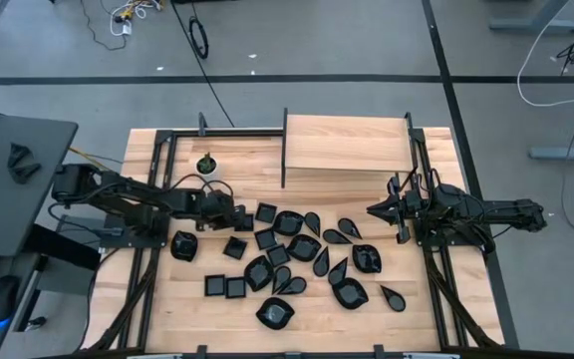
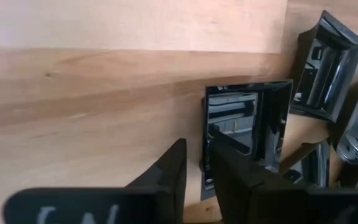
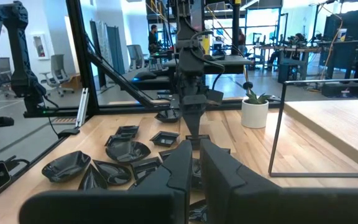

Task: Pick & Place Mini shaped plates
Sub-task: Put the square plate on the shelf

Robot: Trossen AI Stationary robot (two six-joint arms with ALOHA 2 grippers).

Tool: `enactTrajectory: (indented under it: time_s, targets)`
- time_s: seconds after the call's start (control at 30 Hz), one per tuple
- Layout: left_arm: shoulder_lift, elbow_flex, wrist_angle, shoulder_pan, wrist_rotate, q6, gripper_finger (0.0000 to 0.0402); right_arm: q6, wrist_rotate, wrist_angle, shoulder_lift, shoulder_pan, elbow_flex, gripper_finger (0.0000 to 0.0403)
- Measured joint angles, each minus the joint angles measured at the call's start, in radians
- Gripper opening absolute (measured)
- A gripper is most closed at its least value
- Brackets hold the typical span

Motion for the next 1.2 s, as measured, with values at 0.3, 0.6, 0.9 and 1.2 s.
enactTrajectory:
  time_s: [0.3, 0.6, 0.9, 1.2]
  targets:
    - [-0.005, 0.017, -0.002, 0.0, 0.015, 0.03, 0.0009, 0.0, 0.0, 0.0, 0.0, 0.0, 0.0, 0.0039]
    - [-0.005, 0.254, -0.181, 0.002, 0.095, 0.254, 0.0006, 0.0, 0.0, 0.0, 0.0, 0.0, 0.0, 0.0039]
    - [-0.002, 0.557, -0.386, 0.004, 0.108, 0.461, 0.0003, -0.161, 0.009, 0.074, 0.0, -0.002, 0.0, 0.0039]
    - [0.106, 0.792, -0.405, 0.004, 0.063, 0.591, 0.0003, 0.014, 0.124, 0.578, 0.0, -0.002, 0.001, 0.0039]
